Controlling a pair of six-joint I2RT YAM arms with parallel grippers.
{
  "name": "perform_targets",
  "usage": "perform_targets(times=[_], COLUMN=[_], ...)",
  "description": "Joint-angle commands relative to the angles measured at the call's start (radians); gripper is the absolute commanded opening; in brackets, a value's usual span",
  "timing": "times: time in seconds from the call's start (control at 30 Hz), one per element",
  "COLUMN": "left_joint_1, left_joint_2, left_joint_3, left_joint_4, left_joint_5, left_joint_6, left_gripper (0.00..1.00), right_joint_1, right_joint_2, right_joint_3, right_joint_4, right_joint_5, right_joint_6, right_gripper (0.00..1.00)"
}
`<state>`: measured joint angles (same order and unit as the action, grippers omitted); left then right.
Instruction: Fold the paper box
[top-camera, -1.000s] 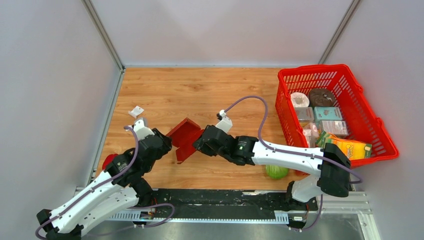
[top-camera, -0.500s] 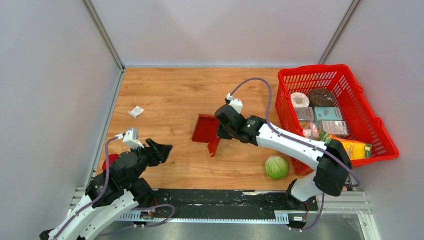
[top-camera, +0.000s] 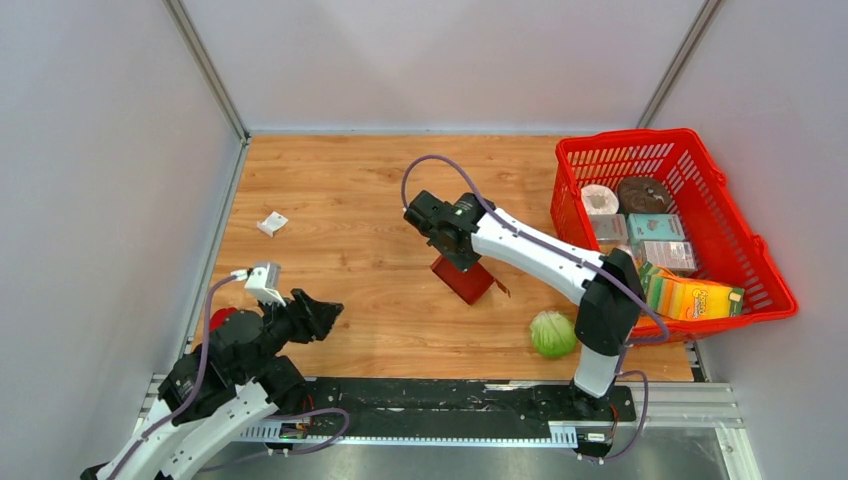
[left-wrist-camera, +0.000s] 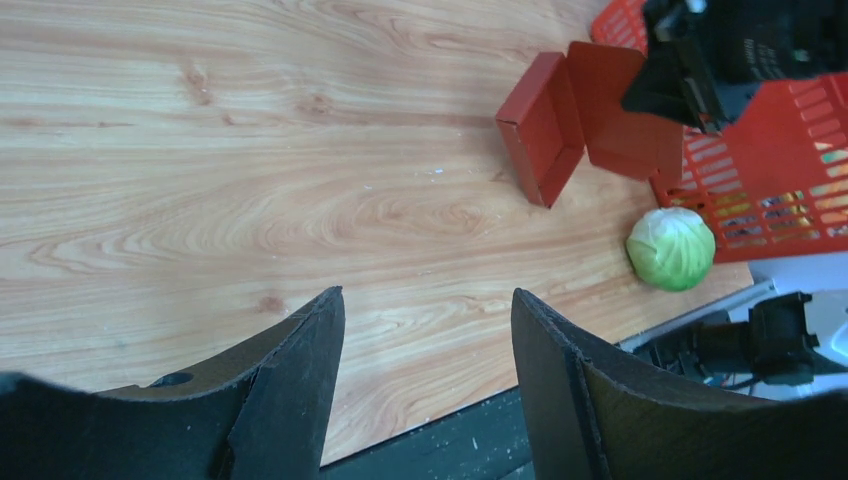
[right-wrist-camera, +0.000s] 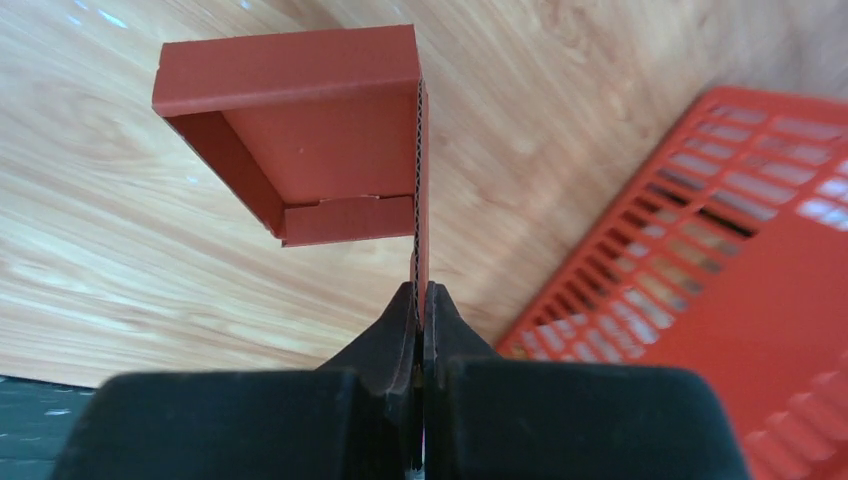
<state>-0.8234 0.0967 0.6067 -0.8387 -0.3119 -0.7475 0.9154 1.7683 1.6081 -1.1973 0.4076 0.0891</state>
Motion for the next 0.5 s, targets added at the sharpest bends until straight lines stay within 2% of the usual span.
perform_targets(times=[0.0, 0.13, 0.3, 0.47], left_joint_1=[0.000, 0.000, 0.000, -0.002], left_joint_2=[-0.009, -0.041, -0.081, -0.121], left_joint_3=[0.051, 0.082, 0.126, 0.205], left_joint_4=[-0.046, -0.089, -0.169, -0.275], left_joint_5=[0.100, 0.190, 0.232, 0.185], left_joint_6=[0.046, 0.033, -0.016, -0.016], left_gripper=[0.70, 0.70, 0.69, 0.69], right_joint_1=[0.023, 0.020, 0.020, 0.020], right_joint_2=[0.071, 0.213, 0.302, 0.394], right_joint_3=[0.084, 0.162, 0.346, 0.437], right_joint_4=[-0.078, -0.067, -0.067, -0.047], right_joint_5=[0.128, 0.230, 0.155, 0.253], right_joint_6=[-0.285, -0.388, -0.472, -0.548], right_gripper=[0.01, 0.00, 0.05, 0.07])
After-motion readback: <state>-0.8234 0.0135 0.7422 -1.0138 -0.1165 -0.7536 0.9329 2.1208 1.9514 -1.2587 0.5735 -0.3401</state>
